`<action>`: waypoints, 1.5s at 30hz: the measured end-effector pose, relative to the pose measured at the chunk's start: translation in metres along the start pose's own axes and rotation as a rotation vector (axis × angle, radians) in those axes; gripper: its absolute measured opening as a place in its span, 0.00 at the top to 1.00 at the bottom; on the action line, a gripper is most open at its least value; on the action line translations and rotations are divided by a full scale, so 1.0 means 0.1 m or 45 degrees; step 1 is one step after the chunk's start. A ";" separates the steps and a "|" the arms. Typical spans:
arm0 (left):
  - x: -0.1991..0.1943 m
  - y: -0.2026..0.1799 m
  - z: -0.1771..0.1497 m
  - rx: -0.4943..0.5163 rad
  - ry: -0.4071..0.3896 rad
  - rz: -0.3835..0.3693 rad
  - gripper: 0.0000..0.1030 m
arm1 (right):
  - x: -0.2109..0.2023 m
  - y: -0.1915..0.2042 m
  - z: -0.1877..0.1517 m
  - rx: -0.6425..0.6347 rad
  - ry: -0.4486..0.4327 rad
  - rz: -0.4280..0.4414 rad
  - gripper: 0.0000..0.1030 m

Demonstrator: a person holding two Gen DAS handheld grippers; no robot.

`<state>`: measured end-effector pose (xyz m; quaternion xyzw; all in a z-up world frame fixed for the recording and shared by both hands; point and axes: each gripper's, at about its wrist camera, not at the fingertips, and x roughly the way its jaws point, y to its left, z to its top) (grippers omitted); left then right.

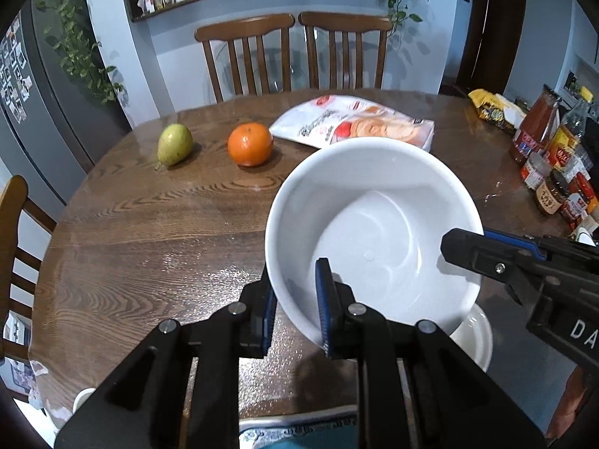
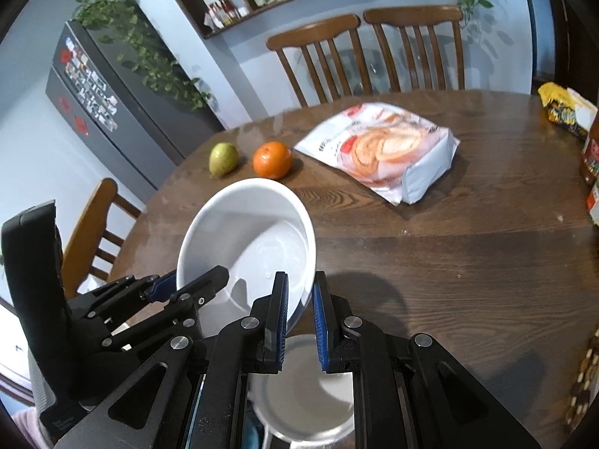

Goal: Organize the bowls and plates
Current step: 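Lift the small white bowl with the left gripper toward the large bowl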

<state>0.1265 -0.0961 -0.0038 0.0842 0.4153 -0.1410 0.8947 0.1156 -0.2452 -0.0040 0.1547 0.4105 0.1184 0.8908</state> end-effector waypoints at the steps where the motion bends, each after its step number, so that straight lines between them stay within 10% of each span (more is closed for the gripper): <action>1: -0.05 0.01 -0.01 -0.001 -0.012 0.000 0.83 | -0.04 0.02 -0.01 -0.004 -0.009 0.000 0.85; 45: -1.33 0.82 -0.80 -0.179 -0.238 0.142 0.83 | -0.63 1.47 -0.64 -0.278 -0.079 0.107 0.85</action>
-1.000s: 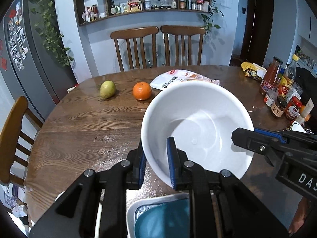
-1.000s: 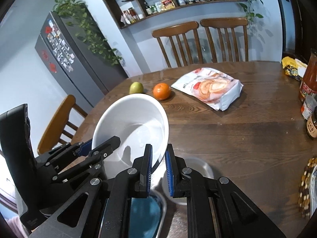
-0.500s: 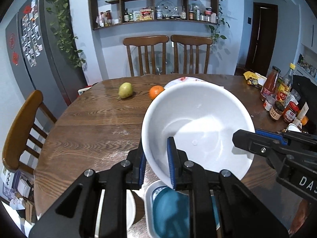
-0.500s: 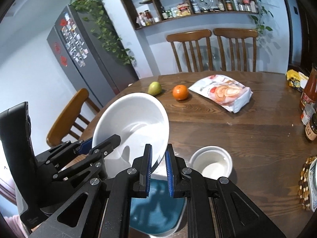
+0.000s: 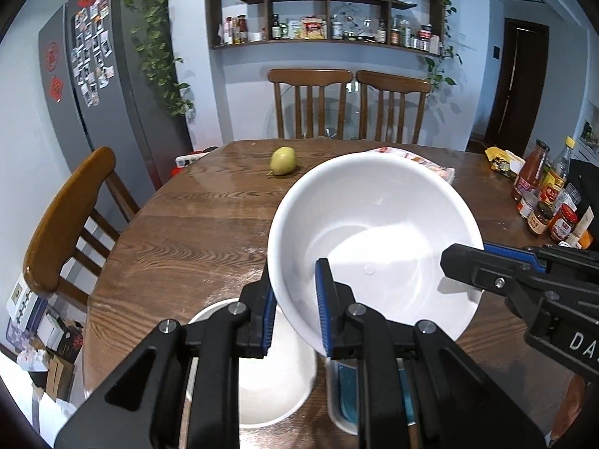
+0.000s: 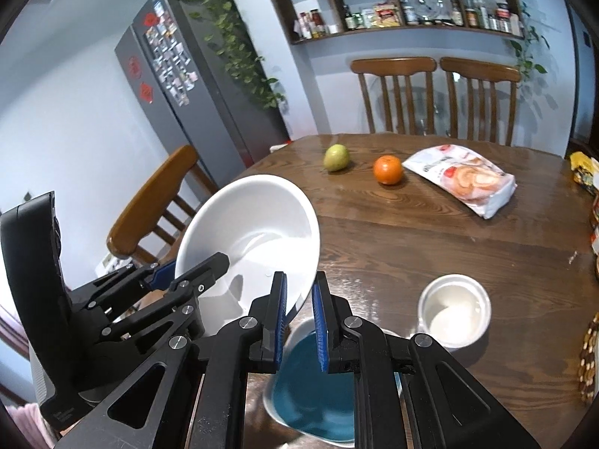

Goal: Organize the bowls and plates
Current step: 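Lift the small white bowl with the left gripper toward the large bowl, then lower the small bowl into the large beige bowl and open the left gripper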

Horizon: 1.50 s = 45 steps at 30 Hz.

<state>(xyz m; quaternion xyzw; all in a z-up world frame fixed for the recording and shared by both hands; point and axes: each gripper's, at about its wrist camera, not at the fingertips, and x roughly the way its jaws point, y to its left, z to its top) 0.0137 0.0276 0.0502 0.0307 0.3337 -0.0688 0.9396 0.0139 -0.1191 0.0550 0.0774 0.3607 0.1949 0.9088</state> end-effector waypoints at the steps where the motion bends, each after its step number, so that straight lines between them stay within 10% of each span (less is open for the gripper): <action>1: 0.00 0.03 -0.01 -0.006 0.002 0.006 0.83 | 0.01 0.04 -0.01 -0.006 0.003 0.004 0.85; 45: 0.16 0.84 -0.44 -0.102 0.145 0.123 0.83 | 0.74 0.70 -0.22 -0.077 0.202 0.084 0.85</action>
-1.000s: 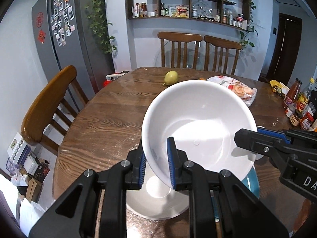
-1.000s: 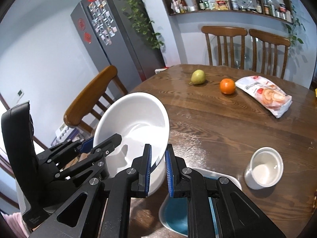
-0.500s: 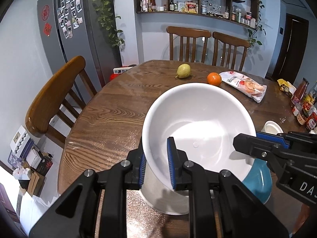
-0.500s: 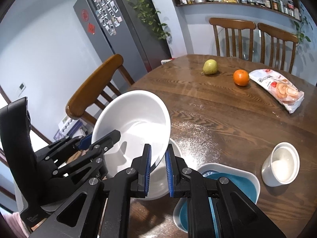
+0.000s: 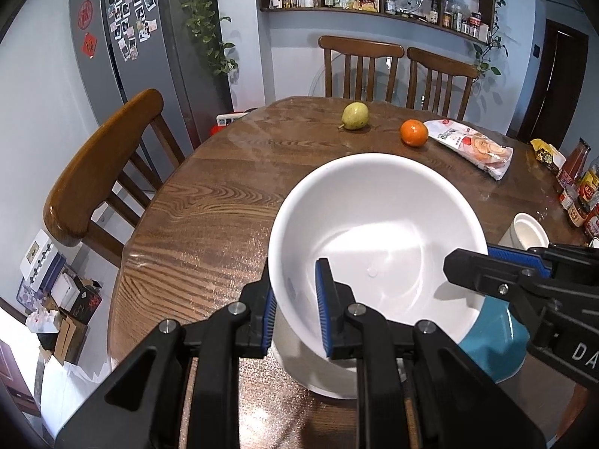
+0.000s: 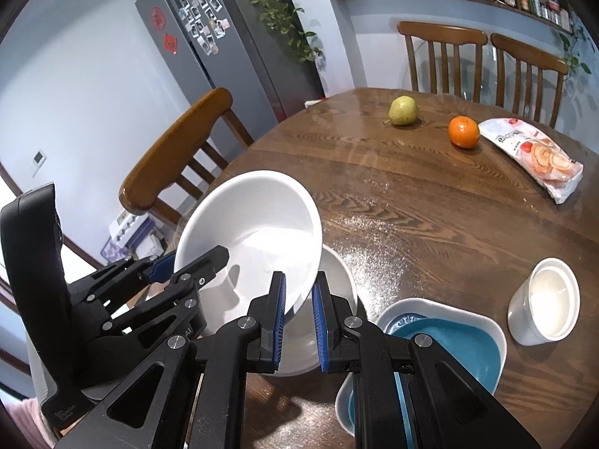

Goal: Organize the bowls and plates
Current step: 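Lower the small bowl into the large beige bowl and open the left gripper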

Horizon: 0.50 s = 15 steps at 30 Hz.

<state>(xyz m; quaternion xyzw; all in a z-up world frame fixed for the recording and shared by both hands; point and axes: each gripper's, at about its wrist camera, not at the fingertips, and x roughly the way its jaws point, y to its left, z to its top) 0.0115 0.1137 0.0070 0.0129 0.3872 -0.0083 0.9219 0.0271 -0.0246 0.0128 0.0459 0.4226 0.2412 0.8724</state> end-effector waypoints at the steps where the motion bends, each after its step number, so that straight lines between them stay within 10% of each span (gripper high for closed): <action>1: 0.01 -0.01 -0.01 0.000 0.004 0.000 0.83 | 0.02 0.00 0.00 0.002 0.004 0.000 0.85; 15: 0.14 -0.02 -0.10 0.005 0.064 0.006 0.83 | 0.17 -0.01 -0.05 0.024 0.060 0.001 0.85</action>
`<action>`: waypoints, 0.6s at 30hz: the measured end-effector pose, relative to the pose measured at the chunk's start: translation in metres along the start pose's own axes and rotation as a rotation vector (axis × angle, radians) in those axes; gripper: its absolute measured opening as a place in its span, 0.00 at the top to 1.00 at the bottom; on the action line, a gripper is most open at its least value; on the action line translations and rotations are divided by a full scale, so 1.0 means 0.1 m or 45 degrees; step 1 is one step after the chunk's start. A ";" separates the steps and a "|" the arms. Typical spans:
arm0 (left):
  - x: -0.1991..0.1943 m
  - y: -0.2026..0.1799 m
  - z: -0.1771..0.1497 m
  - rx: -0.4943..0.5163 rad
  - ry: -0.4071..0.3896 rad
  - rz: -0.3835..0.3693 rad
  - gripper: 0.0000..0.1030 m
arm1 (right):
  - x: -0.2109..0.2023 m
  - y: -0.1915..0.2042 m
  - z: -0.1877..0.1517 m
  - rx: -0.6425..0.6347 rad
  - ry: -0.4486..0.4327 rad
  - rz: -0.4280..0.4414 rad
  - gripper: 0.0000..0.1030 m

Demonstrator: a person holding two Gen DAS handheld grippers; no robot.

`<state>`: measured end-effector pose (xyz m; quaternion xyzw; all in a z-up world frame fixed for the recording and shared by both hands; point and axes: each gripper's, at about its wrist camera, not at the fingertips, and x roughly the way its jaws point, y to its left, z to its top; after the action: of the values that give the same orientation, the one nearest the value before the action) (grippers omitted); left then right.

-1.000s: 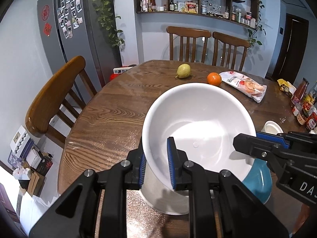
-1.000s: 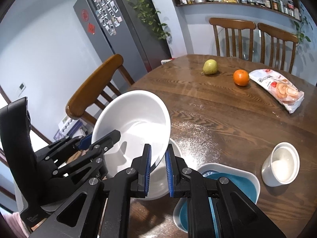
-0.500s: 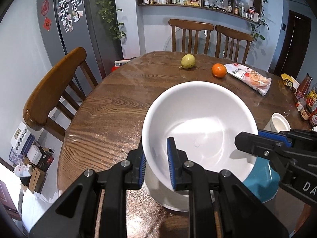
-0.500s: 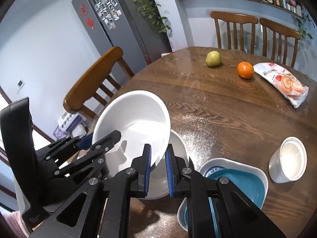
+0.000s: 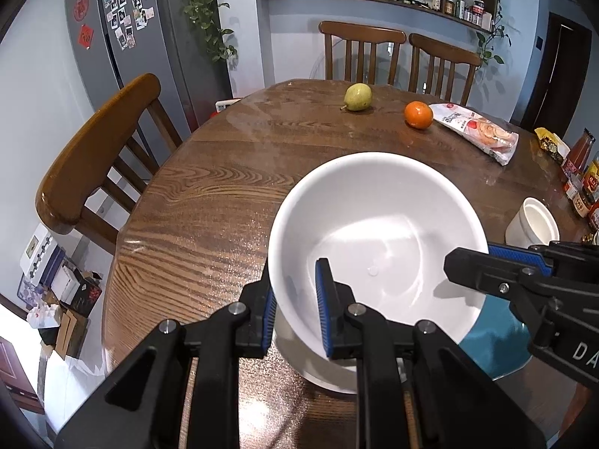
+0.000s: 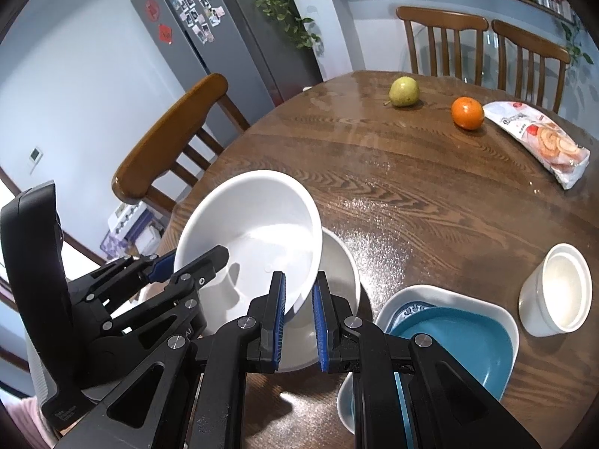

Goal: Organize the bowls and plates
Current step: 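Lower the small bowl into the large beige bowl and open the left gripper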

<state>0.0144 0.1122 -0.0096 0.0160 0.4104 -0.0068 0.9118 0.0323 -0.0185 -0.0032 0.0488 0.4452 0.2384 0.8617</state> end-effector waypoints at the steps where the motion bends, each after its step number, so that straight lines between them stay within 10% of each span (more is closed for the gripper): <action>1: 0.01 0.00 -0.01 0.000 0.005 0.000 0.83 | 0.01 0.00 0.00 0.001 0.005 0.000 0.85; 18: 0.20 -0.03 -0.10 0.002 0.100 -0.003 0.84 | 0.19 -0.06 -0.06 0.027 0.077 -0.001 0.85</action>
<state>0.0200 0.1092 -0.0309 0.0165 0.4459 -0.0075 0.8949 0.0386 -0.0160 -0.0226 0.0504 0.4736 0.2347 0.8474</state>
